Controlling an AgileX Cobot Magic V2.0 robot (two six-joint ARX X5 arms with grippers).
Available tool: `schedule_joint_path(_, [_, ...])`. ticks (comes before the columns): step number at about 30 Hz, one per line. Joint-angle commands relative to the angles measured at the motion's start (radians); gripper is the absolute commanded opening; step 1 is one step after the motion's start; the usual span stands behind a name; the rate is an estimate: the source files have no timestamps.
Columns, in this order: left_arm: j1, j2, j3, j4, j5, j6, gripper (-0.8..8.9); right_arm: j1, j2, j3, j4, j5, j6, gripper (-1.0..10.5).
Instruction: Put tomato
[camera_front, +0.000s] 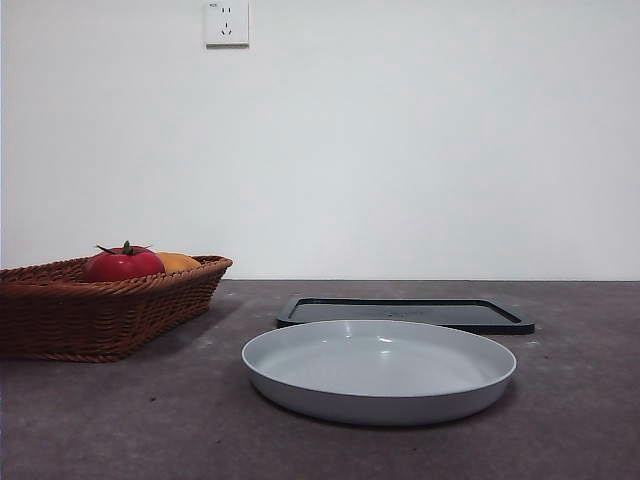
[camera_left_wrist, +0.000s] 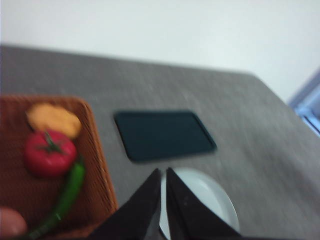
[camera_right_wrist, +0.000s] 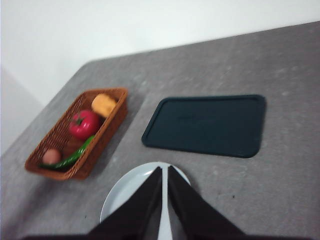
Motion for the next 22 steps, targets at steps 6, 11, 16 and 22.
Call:
schedule_joint_path(6, [-0.082,0.134,0.06,-0.09,0.093,0.033,0.15,0.159,0.146,0.058,-0.018,0.003,-0.069,0.1])
schedule_joint_path(11, [-0.132,0.19,0.06,-0.112,0.094,0.035,0.15,0.285,0.22,0.058,-0.034,0.084,-0.1,0.1])
schedule_joint_path(16, [-0.151,0.243,0.059,-0.139,0.094,0.074,0.15,0.369,0.272,0.058,-0.034,0.143,-0.103,0.1])
schedule_joint_path(22, [-0.151,0.261,0.059,-0.156,0.093,0.075,0.77,0.383,0.286,0.058,-0.039,0.138,-0.103,0.3])
